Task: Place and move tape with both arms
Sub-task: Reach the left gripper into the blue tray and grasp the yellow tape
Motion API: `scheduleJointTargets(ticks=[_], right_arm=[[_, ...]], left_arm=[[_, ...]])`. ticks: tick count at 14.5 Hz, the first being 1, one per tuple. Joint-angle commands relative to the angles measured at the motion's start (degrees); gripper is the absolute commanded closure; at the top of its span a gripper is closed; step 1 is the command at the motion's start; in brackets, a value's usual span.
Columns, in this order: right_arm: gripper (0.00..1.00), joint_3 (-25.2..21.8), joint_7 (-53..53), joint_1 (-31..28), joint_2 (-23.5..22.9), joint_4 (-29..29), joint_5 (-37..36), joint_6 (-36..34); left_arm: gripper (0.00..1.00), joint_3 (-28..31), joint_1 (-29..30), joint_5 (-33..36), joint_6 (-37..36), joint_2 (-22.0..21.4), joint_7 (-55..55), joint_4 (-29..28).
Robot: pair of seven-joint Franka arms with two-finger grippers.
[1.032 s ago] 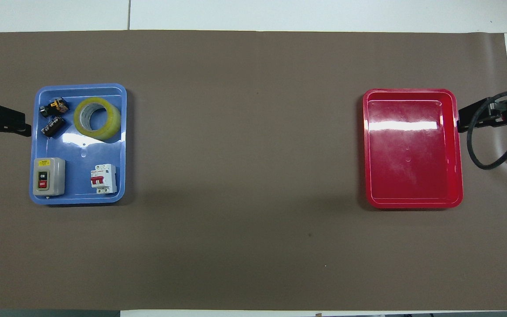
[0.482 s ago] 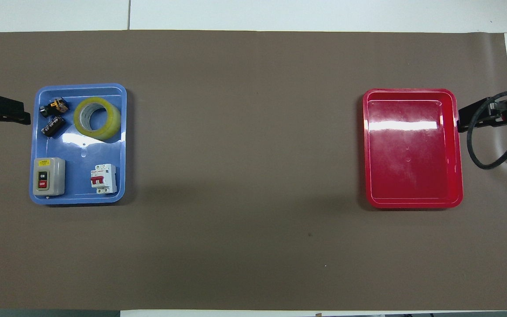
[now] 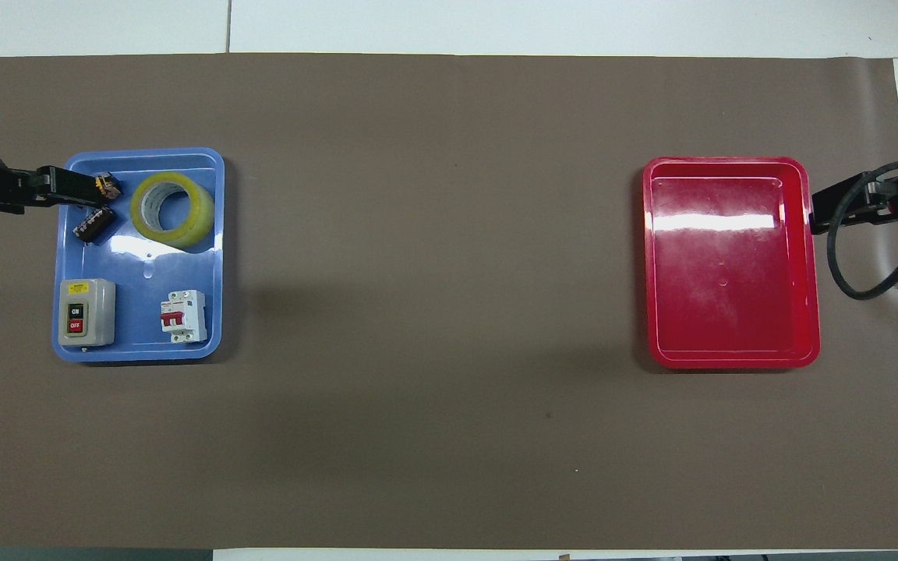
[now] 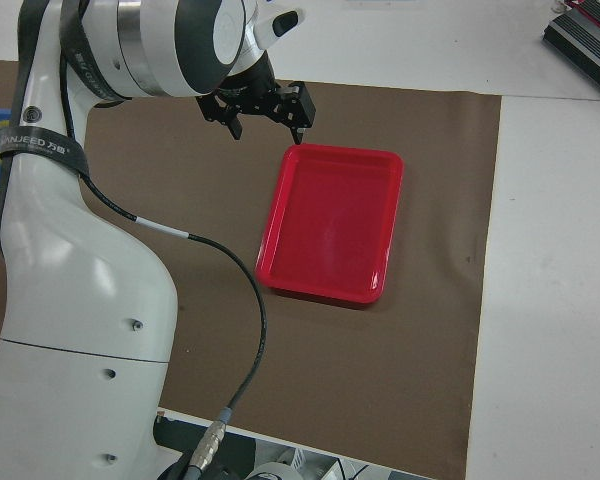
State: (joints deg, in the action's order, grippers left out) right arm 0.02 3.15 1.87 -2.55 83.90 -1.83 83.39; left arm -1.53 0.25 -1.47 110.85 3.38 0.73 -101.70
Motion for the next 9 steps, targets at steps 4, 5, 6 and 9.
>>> scheduleJointTargets(ticks=[4,5,6,9], right_arm=[[0.00,0.15,-1.13,-0.55,0.88,1.00,1.04,0.81],[0.00,0.15,-1.13,-0.55,0.79,1.00,1.04,0.81],[0.00,0.15,-1.13,-0.55,0.79,1.00,1.04,0.81],[0.00,0.15,-1.13,-0.47,0.79,1.00,0.95,0.81]], left_arm=[[0.00,0.39,0.37,-1.17,12.44,8.90,1.73,-2.10],[0.00,0.39,0.54,-1.17,14.47,10.40,2.17,-2.19],[0.00,0.39,0.72,-1.17,15.96,11.90,2.52,-2.19],[0.00,0.39,2.56,-1.17,18.43,14.80,5.33,-2.28]])
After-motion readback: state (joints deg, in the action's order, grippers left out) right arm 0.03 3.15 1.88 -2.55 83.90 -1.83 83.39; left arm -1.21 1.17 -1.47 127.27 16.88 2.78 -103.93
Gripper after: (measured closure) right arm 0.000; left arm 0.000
